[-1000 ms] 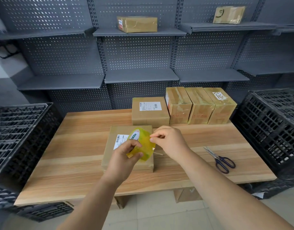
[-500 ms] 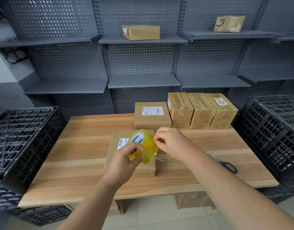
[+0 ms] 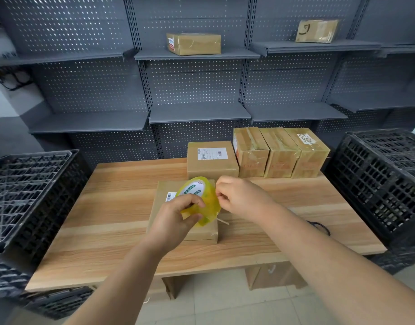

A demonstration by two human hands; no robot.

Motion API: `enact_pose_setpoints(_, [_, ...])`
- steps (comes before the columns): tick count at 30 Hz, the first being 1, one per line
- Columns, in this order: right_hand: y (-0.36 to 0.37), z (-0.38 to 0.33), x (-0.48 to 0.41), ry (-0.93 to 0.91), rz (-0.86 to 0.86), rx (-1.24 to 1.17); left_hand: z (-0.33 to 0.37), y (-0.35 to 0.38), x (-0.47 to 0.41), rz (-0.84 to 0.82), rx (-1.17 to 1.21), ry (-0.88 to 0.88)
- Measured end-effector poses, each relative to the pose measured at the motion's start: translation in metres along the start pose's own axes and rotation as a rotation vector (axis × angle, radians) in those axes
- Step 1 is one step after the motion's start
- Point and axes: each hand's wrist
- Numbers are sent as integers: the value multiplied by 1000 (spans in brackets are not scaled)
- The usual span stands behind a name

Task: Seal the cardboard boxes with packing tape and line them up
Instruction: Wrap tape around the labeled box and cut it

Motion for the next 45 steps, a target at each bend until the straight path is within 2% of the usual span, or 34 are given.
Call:
enact_pose_setpoints(4, [1, -4, 2, -29, 58, 26, 5, 1, 1, -12, -8, 26])
enact_pose_setpoints(10, [-1, -6, 2, -14, 57, 33, 8, 1, 3, 5, -27, 42])
enact_pose_setpoints(13, [-6, -7, 4, 10, 55, 5, 10, 8, 2, 42, -14, -6])
enact_pose_setpoints(15, [-5, -9, 10, 11, 47, -11, 8, 8, -2, 130, 62, -87])
enact_pose_setpoints(18, [0, -8, 21, 82, 104, -187, 4, -5, -10, 194, 131, -162])
enact_pose_setpoints(21, [-3, 3, 16, 174, 270, -364, 6, -11, -10, 133, 143, -146])
enact_pose_setpoints(23, [-6, 5, 10, 190, 258, -388, 10, -6, -6, 97, 128, -125])
enact_pose_setpoints(29, [-5, 5, 8, 73, 216, -204, 15, 8, 1, 72, 61, -74])
enact_pose_setpoints(38, [-7, -4, 9, 57, 205, 79, 23, 6, 2, 65, 43, -74])
enact_pose_setpoints(45, [-8, -1, 8, 0, 212, 125, 26, 2, 2, 71, 15, -65])
Point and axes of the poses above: each hand's wrist, its own x-axis away from the middle knuckle, its own y-axis out of the palm, z = x × y, and after that the axes turned 5 degrees about x, right-handed
